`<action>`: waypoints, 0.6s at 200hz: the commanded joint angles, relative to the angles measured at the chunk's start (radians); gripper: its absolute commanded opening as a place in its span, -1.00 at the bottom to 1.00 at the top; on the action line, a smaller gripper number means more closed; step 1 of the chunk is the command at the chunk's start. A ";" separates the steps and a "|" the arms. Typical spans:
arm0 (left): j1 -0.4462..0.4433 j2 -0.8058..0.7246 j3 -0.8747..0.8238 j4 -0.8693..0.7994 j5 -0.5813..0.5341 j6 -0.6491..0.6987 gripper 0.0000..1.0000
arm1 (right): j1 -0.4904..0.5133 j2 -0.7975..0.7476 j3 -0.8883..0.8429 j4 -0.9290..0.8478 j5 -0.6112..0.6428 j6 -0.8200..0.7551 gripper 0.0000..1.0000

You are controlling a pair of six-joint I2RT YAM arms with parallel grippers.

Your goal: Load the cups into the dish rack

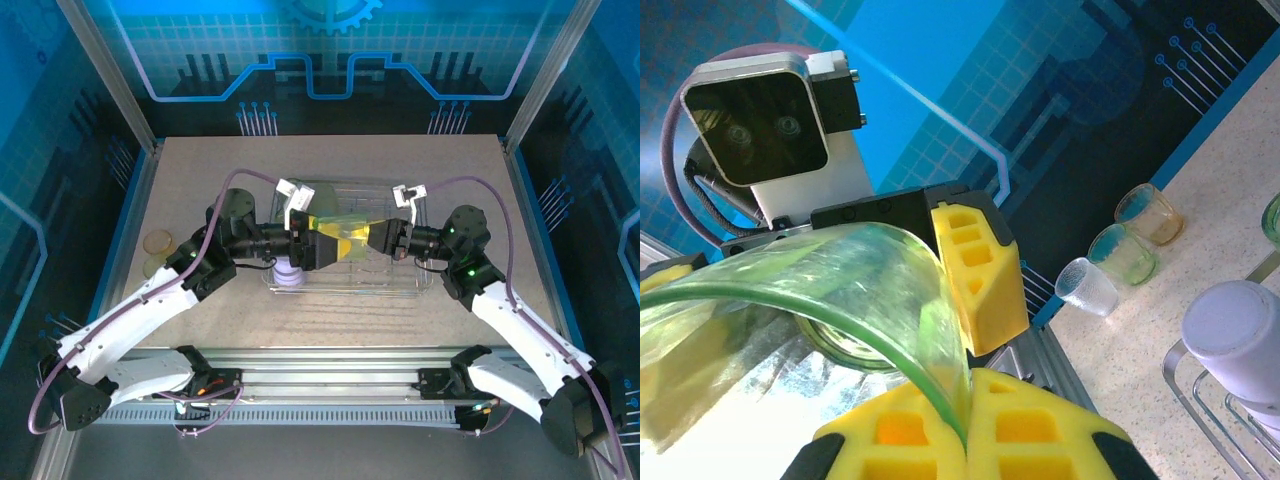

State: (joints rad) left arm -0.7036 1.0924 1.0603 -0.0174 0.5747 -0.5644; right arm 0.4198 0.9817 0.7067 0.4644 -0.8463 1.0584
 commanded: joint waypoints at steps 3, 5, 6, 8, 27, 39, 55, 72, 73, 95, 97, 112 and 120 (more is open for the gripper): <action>0.001 0.001 0.017 0.039 0.039 -0.019 0.71 | 0.012 0.006 0.009 0.036 0.008 0.005 -1.00; 0.001 0.001 0.017 0.039 0.039 -0.019 0.69 | 0.012 0.006 0.009 0.035 0.009 0.005 -1.00; 0.000 0.001 0.017 0.039 0.040 -0.019 0.68 | 0.012 0.006 0.008 0.033 0.009 0.005 -1.00; 0.001 0.001 0.017 0.040 0.040 -0.019 0.66 | 0.012 0.005 0.008 0.031 0.009 0.004 -1.00; 0.001 0.009 0.018 0.036 0.043 -0.022 0.51 | 0.013 0.006 0.010 0.009 0.019 -0.006 -1.00; 0.000 0.016 0.021 0.026 0.043 -0.023 0.45 | 0.014 0.006 0.014 -0.004 0.025 -0.010 -1.00; -0.001 0.021 0.024 0.017 0.037 -0.023 0.35 | 0.013 0.006 0.018 -0.025 0.030 -0.019 -1.00; -0.002 0.025 0.027 0.002 0.019 -0.015 0.20 | 0.014 0.005 0.021 -0.042 0.034 -0.024 -0.91; -0.001 0.025 0.027 0.000 0.018 -0.015 0.20 | 0.014 0.005 0.022 -0.044 0.035 -0.025 -0.90; -0.001 0.018 0.034 -0.050 -0.046 0.005 0.00 | 0.012 0.000 0.028 -0.095 0.053 -0.050 -0.41; -0.002 0.017 0.036 -0.057 -0.054 0.008 -0.02 | 0.011 -0.001 0.031 -0.108 0.055 -0.055 -0.37; -0.001 0.010 0.051 -0.140 -0.147 0.028 -0.06 | 0.011 -0.014 0.069 -0.300 0.112 -0.136 -0.16; -0.002 0.012 0.069 -0.200 -0.194 0.045 -0.08 | 0.010 -0.022 0.109 -0.470 0.181 -0.217 -0.12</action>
State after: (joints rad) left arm -0.7029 1.1053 1.0641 -0.0860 0.5232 -0.5701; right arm 0.4252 0.9813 0.7242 0.3305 -0.7937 1.0035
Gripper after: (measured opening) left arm 0.753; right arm 0.411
